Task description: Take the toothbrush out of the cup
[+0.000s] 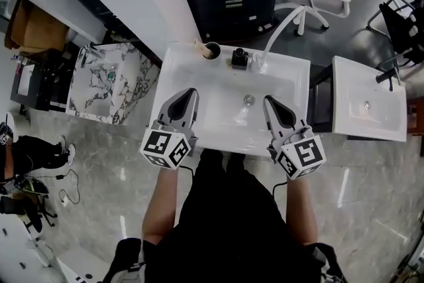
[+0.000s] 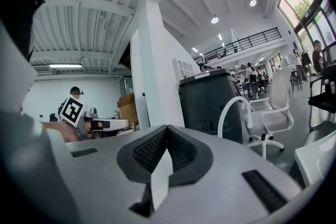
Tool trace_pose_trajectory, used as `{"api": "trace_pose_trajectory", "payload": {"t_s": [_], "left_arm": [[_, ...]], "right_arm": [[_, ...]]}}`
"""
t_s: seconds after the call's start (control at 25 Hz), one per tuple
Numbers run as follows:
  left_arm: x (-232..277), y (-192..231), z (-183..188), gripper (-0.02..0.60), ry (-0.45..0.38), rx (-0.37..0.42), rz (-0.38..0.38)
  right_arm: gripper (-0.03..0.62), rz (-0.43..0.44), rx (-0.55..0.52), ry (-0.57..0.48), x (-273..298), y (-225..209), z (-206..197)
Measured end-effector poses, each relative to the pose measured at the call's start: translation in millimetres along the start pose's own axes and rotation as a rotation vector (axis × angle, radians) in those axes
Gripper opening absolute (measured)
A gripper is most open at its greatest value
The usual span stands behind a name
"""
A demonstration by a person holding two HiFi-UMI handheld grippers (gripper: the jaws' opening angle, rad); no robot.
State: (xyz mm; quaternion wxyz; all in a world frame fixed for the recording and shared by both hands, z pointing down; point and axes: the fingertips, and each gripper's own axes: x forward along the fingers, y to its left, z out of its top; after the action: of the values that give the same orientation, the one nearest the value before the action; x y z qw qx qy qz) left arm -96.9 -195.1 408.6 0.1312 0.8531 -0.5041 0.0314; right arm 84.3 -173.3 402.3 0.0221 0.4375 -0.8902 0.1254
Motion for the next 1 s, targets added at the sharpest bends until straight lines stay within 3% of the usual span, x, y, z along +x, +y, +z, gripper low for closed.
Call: {"api": "trace_pose_trajectory", "payload": {"t_s": [0.32,0.68,0.8,1.0], "left_arm": [[28.8,38.2,7.4,0.018,0.016,0.01,-0.034],[62.0,77.2,-11.4,0.02,0.09,0.021,-0.102],[75.1,88.4,-21.6,0.084,0.121,0.011,-0.125],[98.2,108.7,-43.4,0.084,0.172,-0.012,-0.148]], "right_arm": [[0.031,-0.053,-0.01,0.008,23.1,0.8,6.1],[0.031,-0.144,-0.003,0.024,48.8,10.4,3.7],[0.031,-0.177,0.0,0.041,54.1,9.6,0.7],[0.031,-0.239,0.019,0.072,61.0,7.8,-5.9]]}}
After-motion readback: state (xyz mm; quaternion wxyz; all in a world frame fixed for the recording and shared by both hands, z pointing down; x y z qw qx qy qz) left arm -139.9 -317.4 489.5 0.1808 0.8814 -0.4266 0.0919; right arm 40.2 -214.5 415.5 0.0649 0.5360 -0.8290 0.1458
